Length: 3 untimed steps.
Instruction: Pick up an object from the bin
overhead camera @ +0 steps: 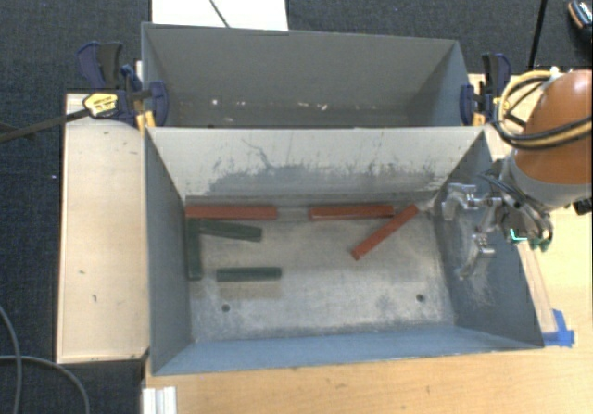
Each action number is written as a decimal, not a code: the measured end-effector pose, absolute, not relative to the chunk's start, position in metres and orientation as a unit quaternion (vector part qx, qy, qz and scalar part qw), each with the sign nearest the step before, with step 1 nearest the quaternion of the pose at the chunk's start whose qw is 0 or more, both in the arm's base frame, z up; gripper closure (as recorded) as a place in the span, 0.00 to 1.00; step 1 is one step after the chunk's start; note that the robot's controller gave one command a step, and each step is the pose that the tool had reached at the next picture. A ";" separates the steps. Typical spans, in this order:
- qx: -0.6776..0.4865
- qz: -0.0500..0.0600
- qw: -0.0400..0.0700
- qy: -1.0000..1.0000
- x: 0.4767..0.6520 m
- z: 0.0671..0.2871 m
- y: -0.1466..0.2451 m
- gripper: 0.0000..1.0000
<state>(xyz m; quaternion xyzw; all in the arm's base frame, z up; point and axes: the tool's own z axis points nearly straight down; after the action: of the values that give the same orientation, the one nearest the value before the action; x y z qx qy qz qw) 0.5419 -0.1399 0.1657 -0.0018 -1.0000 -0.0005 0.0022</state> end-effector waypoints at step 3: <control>0.119 0.001 -0.004 -0.993 0.593 0.114 -0.063 0.00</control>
Offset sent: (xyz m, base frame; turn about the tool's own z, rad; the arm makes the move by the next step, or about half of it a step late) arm 0.0496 0.0478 -0.0957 -0.1690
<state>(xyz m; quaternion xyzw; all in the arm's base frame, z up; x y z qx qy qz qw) 0.5926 -0.0630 0.1142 0.1191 -0.9929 0.0007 -0.0041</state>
